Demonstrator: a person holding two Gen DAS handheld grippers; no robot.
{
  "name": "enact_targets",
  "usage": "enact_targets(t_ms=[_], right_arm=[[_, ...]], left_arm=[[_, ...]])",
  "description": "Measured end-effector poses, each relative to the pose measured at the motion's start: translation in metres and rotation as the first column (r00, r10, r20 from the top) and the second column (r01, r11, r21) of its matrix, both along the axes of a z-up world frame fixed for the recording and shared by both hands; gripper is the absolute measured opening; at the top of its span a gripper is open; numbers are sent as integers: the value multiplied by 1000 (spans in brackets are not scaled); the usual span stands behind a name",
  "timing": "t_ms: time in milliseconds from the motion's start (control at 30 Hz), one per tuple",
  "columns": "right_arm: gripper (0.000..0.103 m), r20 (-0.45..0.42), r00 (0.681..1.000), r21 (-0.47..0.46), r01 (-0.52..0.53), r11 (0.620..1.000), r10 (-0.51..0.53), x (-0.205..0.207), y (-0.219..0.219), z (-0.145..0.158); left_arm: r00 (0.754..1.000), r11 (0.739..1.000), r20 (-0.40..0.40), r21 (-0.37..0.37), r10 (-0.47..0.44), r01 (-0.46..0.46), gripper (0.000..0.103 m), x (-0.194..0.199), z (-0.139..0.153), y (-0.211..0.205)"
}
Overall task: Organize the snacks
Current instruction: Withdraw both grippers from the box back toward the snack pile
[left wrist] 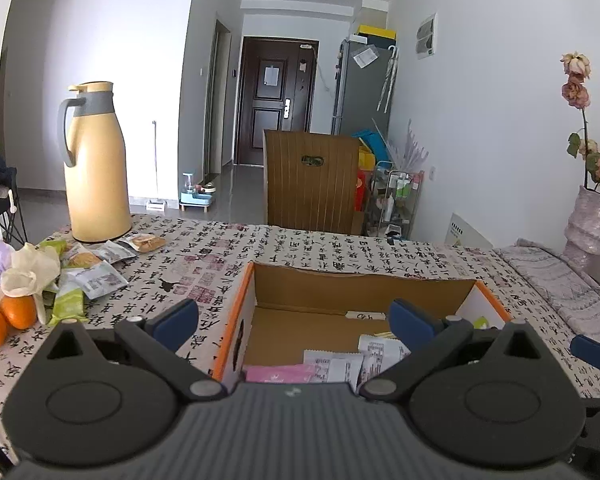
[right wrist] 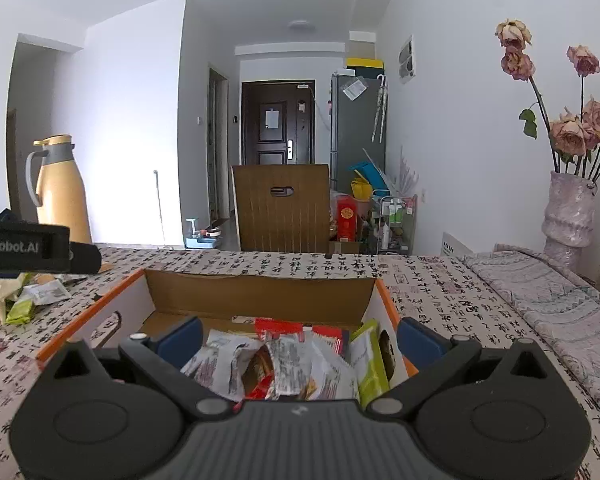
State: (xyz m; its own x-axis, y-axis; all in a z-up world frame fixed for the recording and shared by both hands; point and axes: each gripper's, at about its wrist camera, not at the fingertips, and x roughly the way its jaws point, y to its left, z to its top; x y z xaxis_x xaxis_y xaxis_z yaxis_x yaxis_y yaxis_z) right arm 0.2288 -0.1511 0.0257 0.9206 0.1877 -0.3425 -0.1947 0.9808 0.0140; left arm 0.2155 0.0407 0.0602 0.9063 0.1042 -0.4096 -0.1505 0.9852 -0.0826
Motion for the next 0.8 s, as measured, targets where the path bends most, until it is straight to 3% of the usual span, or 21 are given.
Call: enact_targets(t_ms=[433,800], right_arm=[[103,-19,999,6,-30,1000,30,-53,-1,-4],[103,-71,997,7,-31,1000,31,-93,-15,-20]], left_arm=[[1000,1000,-29,6,-12,12,103,-49,-6,8],[996,999,-87,-18,-38,36,103,-85,-30,16]])
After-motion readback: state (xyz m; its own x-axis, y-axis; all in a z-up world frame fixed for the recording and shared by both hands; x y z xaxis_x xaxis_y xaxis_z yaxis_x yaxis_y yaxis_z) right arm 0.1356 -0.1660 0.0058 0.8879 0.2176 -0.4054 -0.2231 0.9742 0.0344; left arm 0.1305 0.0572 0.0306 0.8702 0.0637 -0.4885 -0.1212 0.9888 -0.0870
